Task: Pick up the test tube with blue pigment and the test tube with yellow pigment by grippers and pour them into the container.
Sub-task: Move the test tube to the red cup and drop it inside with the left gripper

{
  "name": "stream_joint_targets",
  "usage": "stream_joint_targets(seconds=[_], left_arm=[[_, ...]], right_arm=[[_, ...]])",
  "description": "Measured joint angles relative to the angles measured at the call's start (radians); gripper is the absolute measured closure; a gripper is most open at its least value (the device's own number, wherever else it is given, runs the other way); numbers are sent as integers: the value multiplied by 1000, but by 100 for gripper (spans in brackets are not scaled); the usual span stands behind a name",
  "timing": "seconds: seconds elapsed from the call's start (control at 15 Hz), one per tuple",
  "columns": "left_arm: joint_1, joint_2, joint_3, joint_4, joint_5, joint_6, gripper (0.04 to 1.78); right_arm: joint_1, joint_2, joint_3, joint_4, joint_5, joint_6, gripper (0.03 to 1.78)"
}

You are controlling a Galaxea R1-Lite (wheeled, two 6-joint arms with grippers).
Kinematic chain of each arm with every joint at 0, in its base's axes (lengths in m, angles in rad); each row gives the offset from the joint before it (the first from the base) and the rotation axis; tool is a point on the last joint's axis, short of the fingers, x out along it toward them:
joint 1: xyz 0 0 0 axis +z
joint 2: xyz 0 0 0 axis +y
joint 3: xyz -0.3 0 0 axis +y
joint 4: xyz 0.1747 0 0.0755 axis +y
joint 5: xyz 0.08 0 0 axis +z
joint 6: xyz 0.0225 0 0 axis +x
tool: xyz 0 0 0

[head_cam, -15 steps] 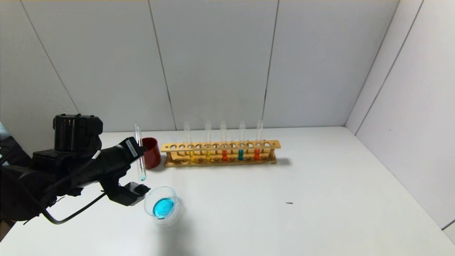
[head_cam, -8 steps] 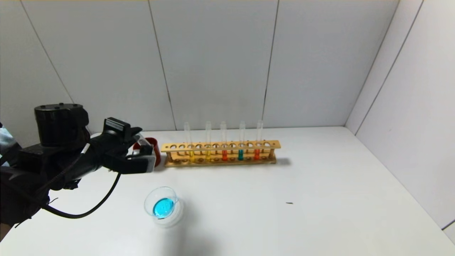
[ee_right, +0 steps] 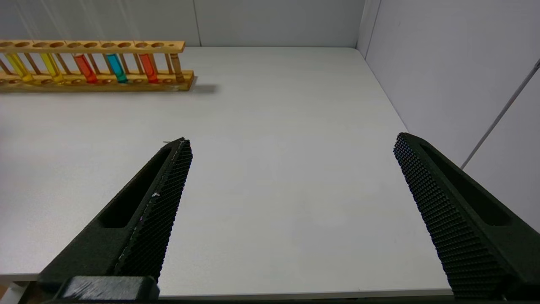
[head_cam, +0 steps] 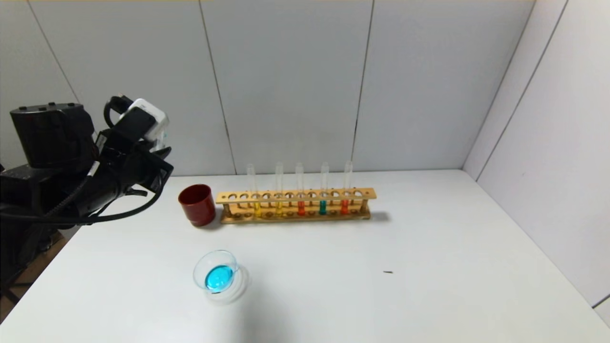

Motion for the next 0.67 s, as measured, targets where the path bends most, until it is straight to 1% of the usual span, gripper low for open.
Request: stream_joint_targets(seconds=[0.07, 0.13, 0.2, 0.27, 0.4, 0.47, 0.67], left_arm=[[12, 2, -27, 34, -38, -107, 152], [43, 5, -59, 77, -93, -210, 152], [83, 10, -86, 120, -153, -275, 152], [136, 15, -111, 161, -237, -311, 152], [211, 42, -144, 196, -374, -323, 152], [233, 63, -154, 195, -413, -323, 152], [257, 144, -181, 190, -437, -324, 152]], right_arm=[[0, 0, 0, 0, 0, 0, 6], [0, 0, 0, 0, 0, 0, 6], [0, 0, 0, 0, 0, 0, 6], [0, 0, 0, 0, 0, 0, 6], [0, 0, 0, 0, 0, 0, 6], [0, 0, 0, 0, 0, 0, 6], [0, 0, 0, 0, 0, 0, 6]])
